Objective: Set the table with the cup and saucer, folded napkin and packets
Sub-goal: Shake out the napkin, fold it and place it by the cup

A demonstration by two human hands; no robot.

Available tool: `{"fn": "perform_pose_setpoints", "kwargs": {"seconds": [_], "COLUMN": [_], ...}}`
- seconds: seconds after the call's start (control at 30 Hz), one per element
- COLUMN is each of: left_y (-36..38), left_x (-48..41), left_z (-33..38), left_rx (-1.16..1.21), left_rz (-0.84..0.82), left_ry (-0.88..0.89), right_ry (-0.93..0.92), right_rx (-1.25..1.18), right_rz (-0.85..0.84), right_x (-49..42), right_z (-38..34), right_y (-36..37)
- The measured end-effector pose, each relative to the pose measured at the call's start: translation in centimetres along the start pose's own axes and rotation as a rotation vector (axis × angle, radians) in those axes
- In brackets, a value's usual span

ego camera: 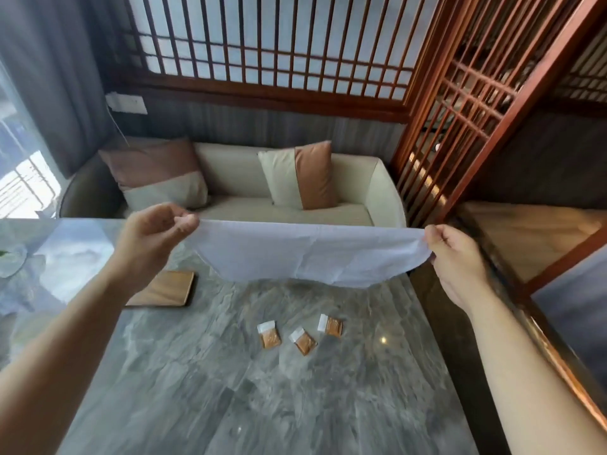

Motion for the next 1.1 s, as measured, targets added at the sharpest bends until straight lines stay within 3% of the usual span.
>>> {"fn": "perform_pose_setpoints", "kwargs": {"seconds": [0.2,0.37,0.47,0.6,0.8,1.1], "left_y": [2.0,3.3,3.8,4.4,5.3,6.6], "left_x": [10.4,18.0,21.3,23.7,21.8,11.7], "left_z": [-7.4,-12.6,-14.9,-16.5,-19.3,-25.4], "left_rx": [0.013,0.018,-0.038,-0.106,-0.105,-0.232], "left_rz": [-0.135,-0.129,-0.142,-0.165,-0.100,-0.031], "left_ry": [-0.210,-0.433,-0.539,-0.614,-0.670,-0.614], "right_ry": [0.201,0.402,0.495,0.542,0.546,0.466], "right_rx": [0.011,0.113,0.152,0.201,0.258,0.324], "right_rz": [-0.068,-0.213,-0.279,-0.232,-0.115,-0.041], "right_x": [7.1,13.3,16.3,18.5,17.3,7.9], "right_z": [10.5,17.5,20.4,21.7,22.1,24.5], "right_y": [2.3,4.1,5.0,6.2,8.5,10.5]}}
Point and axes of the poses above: each hand's wrist, its own x-axis away from the middle knuckle, its own y-axis out of the palm, z = x × y, the point moved 4 cm from there along -x, towards the middle knuckle, and after that the axes turned 7 degrees about -z, right-handed, at the moved point
